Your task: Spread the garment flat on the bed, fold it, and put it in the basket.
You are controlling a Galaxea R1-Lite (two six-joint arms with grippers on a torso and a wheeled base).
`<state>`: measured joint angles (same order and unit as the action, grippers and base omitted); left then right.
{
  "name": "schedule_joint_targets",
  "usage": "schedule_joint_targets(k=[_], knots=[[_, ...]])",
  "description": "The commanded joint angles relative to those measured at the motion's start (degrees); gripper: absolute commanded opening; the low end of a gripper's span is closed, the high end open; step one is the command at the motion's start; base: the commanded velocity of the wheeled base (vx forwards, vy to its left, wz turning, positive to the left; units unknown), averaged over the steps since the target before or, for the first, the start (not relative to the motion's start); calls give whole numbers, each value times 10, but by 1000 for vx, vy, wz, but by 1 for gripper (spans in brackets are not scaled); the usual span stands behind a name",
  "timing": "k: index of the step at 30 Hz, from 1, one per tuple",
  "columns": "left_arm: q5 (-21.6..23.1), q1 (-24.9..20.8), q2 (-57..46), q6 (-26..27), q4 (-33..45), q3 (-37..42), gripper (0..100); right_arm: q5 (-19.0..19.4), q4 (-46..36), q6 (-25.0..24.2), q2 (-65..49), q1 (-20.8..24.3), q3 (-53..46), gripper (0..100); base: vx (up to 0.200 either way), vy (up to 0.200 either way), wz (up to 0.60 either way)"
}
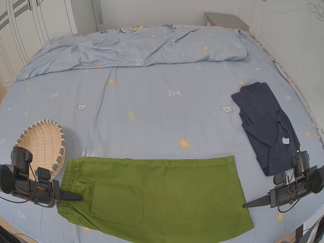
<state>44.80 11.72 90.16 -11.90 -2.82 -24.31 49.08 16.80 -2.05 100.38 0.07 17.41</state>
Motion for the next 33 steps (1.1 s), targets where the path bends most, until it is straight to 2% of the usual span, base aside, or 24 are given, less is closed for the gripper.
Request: schedule_joint_targets(k=[1,3,5,7,9,10,11,12,13,16,17,21,24,27,29,30,32,33], knots=[[-2,-2,-29,-3,3,0,0,0,7,-2,-4,-8,13,100,0,0,0],[-9,-7,-73,-6,10,-7,0,-7,-2,-16,-53,-20,53,100,0,0,0],[-42,-10,-111,-7,22,-19,0,-14,-12,-43,-89,-13,83,100,0,0,0],[-88,-22,-131,-5,37,-36,0,-22,-26,-74,-112,-2,118,100,0,0,0],[-160,-50,-139,-2,50,-59,0,-37,-44,-110,-135,23,162,100,0,0,0],[-190,-59,-143,-1,55,-68,0,-44,-52,-119,-142,29,180,100,0,0,0],[-190,-59,-143,-1,55,-68,0,-44,-52,-119,-142,29,180,100,0,0,0],[-238,-77,-159,1,74,-91,0,-56,-73,-131,-152,42,222,100,0,0,0],[-251,-81,-166,4,91,-103,0,-57,-89,-133,-155,48,244,100,0,0,0],[-255,-84,-179,14,135,-124,0,-58,-123,-135,-162,54,272,100,0,0,0],[-259,-84,-191,30,182,-152,0,-58,-145,-134,-166,56,282,100,0,0,0],[-259,-91,-191,42,239,-218,0,-58,-151,-132,-163,56,280,100,0,0,0],[-273,-149,-191,35,276,-268,0,-58,-153,-132,-163,60,280,100,0,0,0],[-327,-227,-186,6,332,-325,0,-67,-154,-133,-166,75,278,100,0,0,0],[-356,-286,-175,-19,339,-341,0,-77,-154,-133,-167,77,277,100,0,0,0],[-360,-295,-173,-23,339,-343,0,-78,-154,-133,-167,77,277,100,0,0,0],[-393,-351,-149,-57,339,-355,0,-83,-154,-133,-167,83,275,100,0,0,0],[-394,-354,-148,-59,339,-355,0,-83,-154,-133,-167,84,275,100,0,0,0]])
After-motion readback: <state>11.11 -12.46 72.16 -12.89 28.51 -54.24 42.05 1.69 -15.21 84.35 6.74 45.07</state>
